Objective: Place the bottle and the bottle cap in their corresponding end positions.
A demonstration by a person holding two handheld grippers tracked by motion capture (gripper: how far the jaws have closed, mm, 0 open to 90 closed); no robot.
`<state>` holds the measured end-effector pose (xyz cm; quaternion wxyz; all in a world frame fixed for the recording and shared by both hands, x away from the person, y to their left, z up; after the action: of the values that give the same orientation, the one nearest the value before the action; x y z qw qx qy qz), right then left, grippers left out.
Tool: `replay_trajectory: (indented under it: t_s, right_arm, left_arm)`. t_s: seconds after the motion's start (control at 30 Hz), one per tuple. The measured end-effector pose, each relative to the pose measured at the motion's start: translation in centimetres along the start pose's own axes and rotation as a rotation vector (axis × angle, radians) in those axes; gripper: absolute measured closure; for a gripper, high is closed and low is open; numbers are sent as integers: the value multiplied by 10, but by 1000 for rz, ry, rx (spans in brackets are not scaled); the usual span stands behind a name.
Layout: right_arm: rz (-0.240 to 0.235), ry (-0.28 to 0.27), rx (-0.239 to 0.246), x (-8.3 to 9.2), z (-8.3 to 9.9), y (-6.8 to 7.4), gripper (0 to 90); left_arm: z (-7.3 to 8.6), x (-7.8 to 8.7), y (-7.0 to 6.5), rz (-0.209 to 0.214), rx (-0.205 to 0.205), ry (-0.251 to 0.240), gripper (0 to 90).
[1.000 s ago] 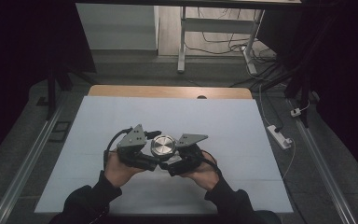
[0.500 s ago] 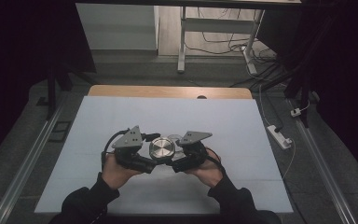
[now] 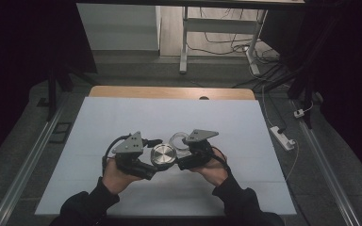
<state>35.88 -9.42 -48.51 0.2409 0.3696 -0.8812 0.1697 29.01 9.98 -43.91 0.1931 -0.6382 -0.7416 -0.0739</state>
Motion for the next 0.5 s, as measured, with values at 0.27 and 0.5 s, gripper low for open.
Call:
replay_trajectory:
  t_s: [0.27, 0.5]
  right_arm:
    - [13, -9, -6, -2, -1, -4, 151]
    - [25, -12, -13, -5, -2, -8, 151]
  left_arm:
    - [8, -6, -6, 31, -24, 12, 209]
    - [17, -14, -10, 54, -35, 40, 209]
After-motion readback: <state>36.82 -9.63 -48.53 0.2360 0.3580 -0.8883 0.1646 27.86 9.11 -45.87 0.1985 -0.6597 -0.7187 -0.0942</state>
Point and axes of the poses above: each handheld gripper's, and its own axes: x roughly backward along the jaws, z roughly out of its underside, y roughly to its left, the point moved 3 cm from there along -x, roughly forward along the jaws, and after that the axes turned 15 degrees about z, right-handed, at the moved point
